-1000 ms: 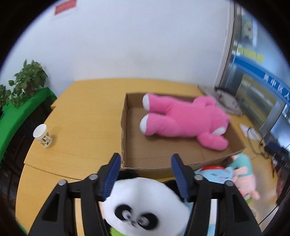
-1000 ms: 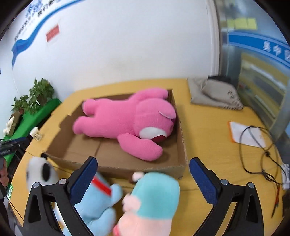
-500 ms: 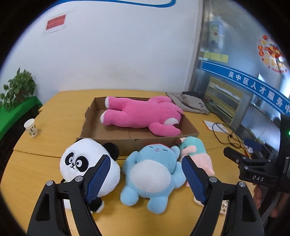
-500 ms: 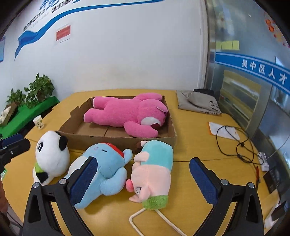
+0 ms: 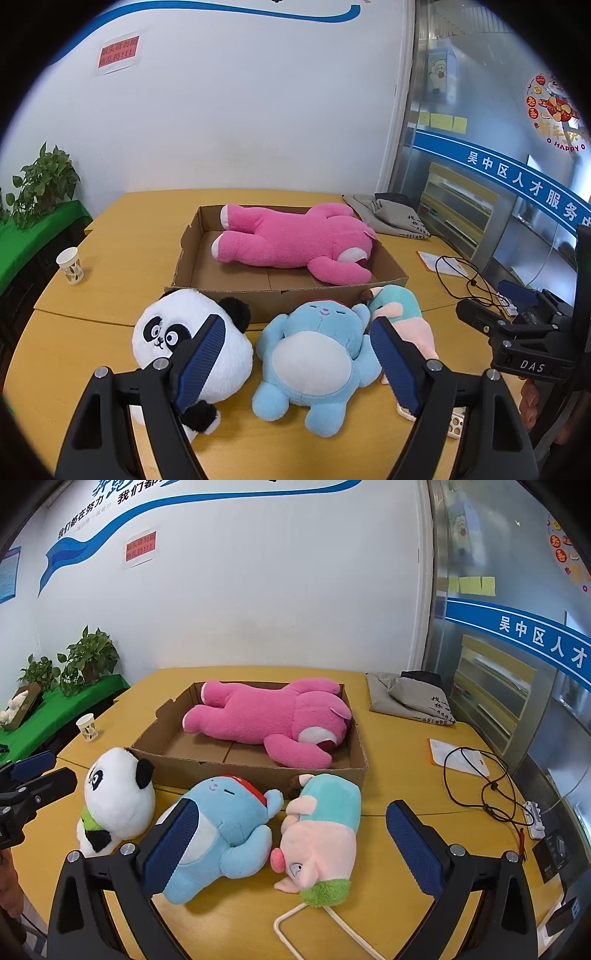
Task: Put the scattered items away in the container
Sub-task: 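Withdraw both grippers from the box toward the remaining plush toys, then close both grippers on the white panda plush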
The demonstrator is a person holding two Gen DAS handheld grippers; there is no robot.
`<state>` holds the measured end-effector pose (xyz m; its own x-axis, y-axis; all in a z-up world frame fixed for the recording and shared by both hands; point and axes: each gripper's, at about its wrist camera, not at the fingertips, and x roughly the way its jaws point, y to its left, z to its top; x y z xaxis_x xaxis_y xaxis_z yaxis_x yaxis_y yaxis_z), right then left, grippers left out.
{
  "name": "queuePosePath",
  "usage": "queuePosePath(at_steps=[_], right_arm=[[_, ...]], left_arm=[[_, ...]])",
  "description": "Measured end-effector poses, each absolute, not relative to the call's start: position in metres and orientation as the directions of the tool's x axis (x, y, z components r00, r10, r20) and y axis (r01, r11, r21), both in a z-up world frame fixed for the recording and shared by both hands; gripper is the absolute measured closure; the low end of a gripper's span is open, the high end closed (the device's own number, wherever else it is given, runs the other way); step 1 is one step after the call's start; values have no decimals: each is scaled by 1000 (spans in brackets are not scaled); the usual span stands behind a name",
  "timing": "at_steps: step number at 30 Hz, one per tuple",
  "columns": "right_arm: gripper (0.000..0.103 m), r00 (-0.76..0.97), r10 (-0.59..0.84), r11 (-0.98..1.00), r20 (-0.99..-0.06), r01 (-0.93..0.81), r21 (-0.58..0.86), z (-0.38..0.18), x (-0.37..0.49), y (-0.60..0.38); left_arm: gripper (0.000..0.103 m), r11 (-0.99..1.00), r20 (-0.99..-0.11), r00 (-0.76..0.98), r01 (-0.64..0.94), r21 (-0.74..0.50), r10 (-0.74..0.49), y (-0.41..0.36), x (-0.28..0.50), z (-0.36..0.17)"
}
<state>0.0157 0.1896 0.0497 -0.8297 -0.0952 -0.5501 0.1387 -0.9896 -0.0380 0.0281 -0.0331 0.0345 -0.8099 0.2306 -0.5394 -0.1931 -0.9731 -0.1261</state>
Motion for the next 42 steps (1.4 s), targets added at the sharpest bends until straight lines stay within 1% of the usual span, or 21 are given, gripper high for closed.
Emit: queuePosePath(at_steps=[7, 16, 20, 23, 27, 29, 31, 34, 37, 39, 42], right_arm=[[0, -820, -98, -986, -565, 157, -56, 44, 13, 177], [0, -794, -150, -981, -589, 195, -13, 26, 12, 162], [0, -758, -238, -964, -608, 261, 51, 11, 11, 150], [0, -712, -320, -937, -625, 337, 96, -1, 10, 133], [0, -610, -463, -863, -643, 474, 172, -17, 13, 95], [0, -571, -510, -834, -644, 513, 206, -23, 14, 78], [0, -524, -561, -795, -641, 558, 240, -28, 12, 59], [0, -498, -580, -775, -645, 582, 248, -30, 0, 36], [0, -462, -588, -766, -664, 583, 272, -32, -26, 18], [0, -432, -579, -751, -692, 614, 245, -36, -41, 0], [0, -414, -523, -738, -745, 658, 153, -48, -62, -30]], left_arm=[[22, -968, -557, -792, -192, -159, 249, -51, 26, 24], [22, -966, -598, -759, -198, -165, 258, -86, 31, 9], [22, -961, -610, -742, -218, -170, 276, -103, 27, 8], [22, -960, -625, -731, -243, -137, 274, -115, 16, 5], [22, -963, -644, -721, -249, -105, 257, -136, 0, -5], [22, -958, -649, -708, -251, -137, 278, -154, -8, -13], [22, -946, -654, -683, -251, -206, 323, -176, -17, -24], [22, -916, -665, -631, -257, -307, 400, -206, -30, -48], [22, -891, -681, -576, -256, -376, 453, -223, -41, -76], [22, -870, -683, -542, -258, -420, 490, -230, -48, -92], [22, -832, -676, -492, -252, -494, 549, -237, -59, -116]])
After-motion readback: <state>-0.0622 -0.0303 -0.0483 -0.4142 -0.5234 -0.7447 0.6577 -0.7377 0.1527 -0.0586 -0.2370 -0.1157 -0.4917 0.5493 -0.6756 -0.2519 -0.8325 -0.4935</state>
